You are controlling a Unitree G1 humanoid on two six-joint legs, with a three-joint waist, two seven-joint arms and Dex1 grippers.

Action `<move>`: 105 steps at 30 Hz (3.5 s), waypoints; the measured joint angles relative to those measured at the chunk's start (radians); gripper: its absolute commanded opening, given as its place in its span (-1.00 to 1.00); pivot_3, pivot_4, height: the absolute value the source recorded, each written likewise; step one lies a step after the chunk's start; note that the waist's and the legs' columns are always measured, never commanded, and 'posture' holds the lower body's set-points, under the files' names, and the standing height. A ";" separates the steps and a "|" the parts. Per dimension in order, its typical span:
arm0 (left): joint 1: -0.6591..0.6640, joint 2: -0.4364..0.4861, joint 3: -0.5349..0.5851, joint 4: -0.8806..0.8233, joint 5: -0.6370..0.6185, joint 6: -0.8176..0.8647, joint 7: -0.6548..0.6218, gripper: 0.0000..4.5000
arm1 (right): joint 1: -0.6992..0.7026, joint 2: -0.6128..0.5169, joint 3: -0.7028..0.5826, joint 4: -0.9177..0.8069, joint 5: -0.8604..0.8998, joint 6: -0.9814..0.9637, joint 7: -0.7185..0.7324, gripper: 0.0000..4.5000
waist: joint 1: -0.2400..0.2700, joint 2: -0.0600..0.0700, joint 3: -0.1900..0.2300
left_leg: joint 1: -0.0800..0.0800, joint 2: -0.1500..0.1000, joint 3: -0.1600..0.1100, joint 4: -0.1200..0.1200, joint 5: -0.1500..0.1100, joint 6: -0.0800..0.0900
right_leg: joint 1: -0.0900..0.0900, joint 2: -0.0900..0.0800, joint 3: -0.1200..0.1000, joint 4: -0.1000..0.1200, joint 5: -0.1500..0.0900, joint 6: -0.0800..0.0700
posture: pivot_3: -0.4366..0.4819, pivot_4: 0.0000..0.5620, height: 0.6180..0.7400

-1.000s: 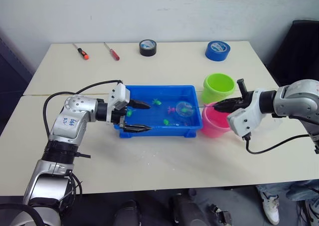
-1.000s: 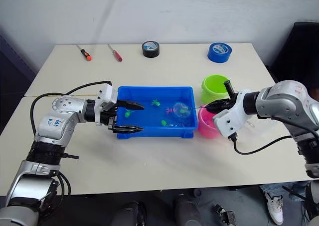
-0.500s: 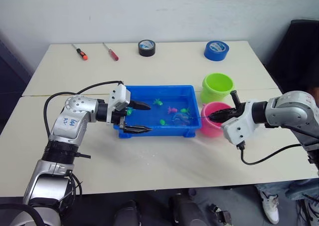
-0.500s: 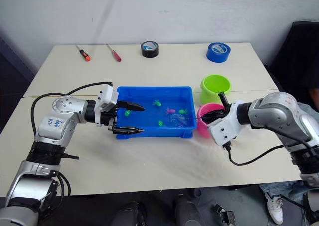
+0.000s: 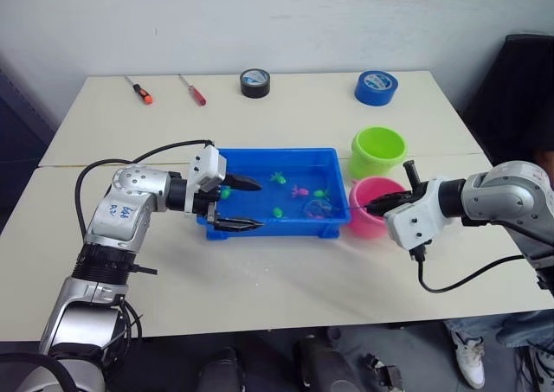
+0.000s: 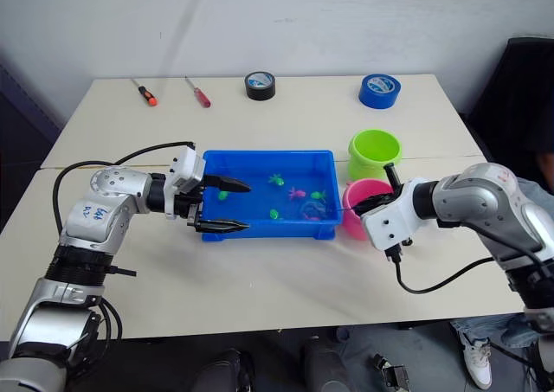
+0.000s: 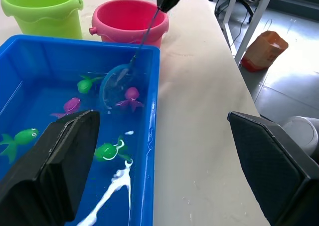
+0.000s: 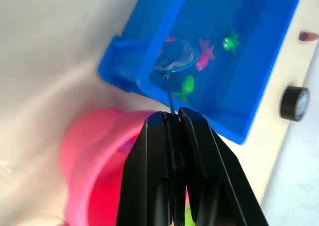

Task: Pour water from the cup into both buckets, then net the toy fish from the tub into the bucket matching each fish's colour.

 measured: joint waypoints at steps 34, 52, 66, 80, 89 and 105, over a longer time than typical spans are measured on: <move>-0.157 -0.141 -0.008 0.144 -0.067 0.017 -0.030 0.99 | 0.584 0.032 -0.931 -0.605 0.631 1.197 -0.276 -1.00 | 0.037 0.000 0.000 | -0.005 -0.002 -0.003 -0.003 -0.001 0.000 | 0.000 0.001 -0.001 -0.011 0.001 0.002 | -0.05 -0.47 1.00; -0.185 -0.162 -0.031 0.208 -0.038 -0.045 -0.051 0.99 | 0.911 -0.159 -0.904 -0.335 -0.293 -0.220 -0.364 -1.00 | 0.031 -0.001 0.000 | -0.005 -0.003 0.001 -0.003 -0.001 0.001 | 0.001 0.002 0.003 -0.015 0.003 0.006 | -0.05 -0.47 1.00; -0.130 -0.088 -0.038 0.214 0.030 -0.118 -0.051 0.99 | 0.366 -0.169 -0.503 -0.418 0.362 0.524 -0.270 -1.00 | 0.025 -0.001 0.000 | -0.001 0.000 0.003 -0.003 -0.001 0.001 | 0.002 0.001 0.004 -0.012 0.003 0.005 | -0.05 -0.47 1.00; -0.064 -0.037 -0.021 0.139 0.038 -0.097 -0.013 0.99 | 0.176 -0.134 -0.132 -0.203 0.012 0.265 -0.240 -1.00 | 0.029 -0.001 0.000 | -0.005 -0.001 0.004 -0.001 -0.003 0.005 | -0.001 0.000 0.003 -0.013 0.003 0.005 | -0.05 -0.47 1.00; -0.048 -0.017 -0.009 0.095 0.033 -0.063 0.006 0.99 | 0.144 -0.061 -0.083 -0.145 -0.057 0.167 -0.218 -1.00 | 0.026 -0.001 0.000 | -0.004 0.000 0.004 0.000 -0.003 0.004 | -0.001 0.000 0.003 -0.010 0.003 0.005 | -0.05 -0.47 1.00; -0.049 -0.014 0.001 0.091 0.025 -0.042 0.011 0.99 | 0.139 0.124 -0.092 -0.236 0.070 0.518 -0.183 -1.00 | 0.028 -0.001 0.000 | -0.004 -0.001 0.004 0.000 -0.003 0.004 | -0.001 0.000 0.003 -0.008 0.003 0.005 | -0.05 -0.47 1.00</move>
